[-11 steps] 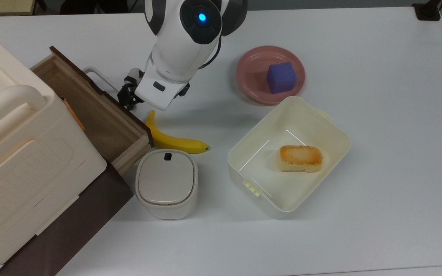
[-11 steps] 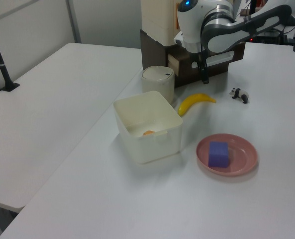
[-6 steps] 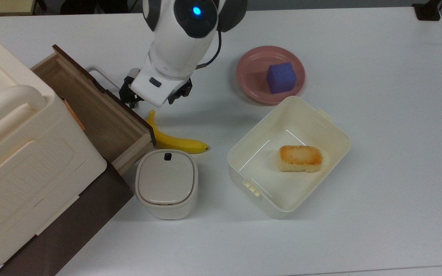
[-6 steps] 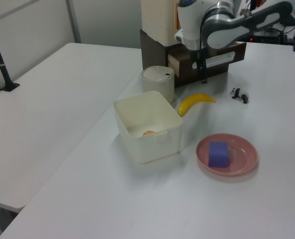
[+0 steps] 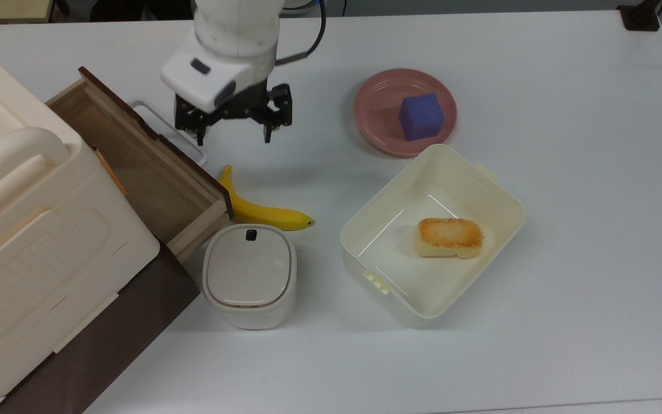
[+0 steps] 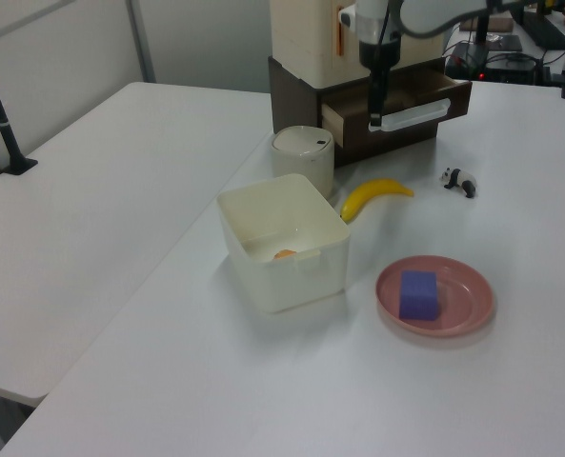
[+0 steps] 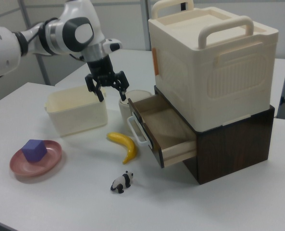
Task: Slide open the drawer
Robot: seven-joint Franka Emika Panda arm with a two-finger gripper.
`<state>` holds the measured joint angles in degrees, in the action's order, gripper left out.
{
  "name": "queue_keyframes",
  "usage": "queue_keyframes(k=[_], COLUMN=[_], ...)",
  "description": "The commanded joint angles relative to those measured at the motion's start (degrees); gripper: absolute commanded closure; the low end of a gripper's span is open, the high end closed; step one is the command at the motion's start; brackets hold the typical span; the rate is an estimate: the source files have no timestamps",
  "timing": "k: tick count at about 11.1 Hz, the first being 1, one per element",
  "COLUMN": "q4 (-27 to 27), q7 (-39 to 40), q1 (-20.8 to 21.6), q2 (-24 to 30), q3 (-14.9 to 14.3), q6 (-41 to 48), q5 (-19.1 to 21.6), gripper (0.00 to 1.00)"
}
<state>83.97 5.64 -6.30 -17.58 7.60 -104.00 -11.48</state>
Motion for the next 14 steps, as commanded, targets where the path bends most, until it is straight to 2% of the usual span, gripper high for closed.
queue_keyframes(k=[1, 4, 7, 8, 9, 10, 11, 14], q4=[1.0, 1.3, 3.2, 4.7, 5.6, 5.7, 5.5, 5.3], q7=[-5.1, -15.3, -20.5, -20.8, -20.9, -21.5, -21.7, -20.9], q1=[-2.6, -3.7, -2.8, -1.6, 1.3, 4.8, 6.7, 5.7], q2=[6.3, 10.4, 15.5, 17.8, 19.1, 19.3, 19.3, 19.3], q3=[0.6, 0.3, -3.7, -5.7, -9.1, -12.7, -14.8, -14.9], q6=[5.5, 7.0, 8.8, 8.6, 8.6, 8.7, 8.7, 8.1], q5=[6.6, 8.8, 11.4, 11.7, 11.8, 11.9, 12.1, 12.1], gripper=[0.0, 0.0, 0.0, 0.0, 0.0, 0.0, 0.0, 0.0])
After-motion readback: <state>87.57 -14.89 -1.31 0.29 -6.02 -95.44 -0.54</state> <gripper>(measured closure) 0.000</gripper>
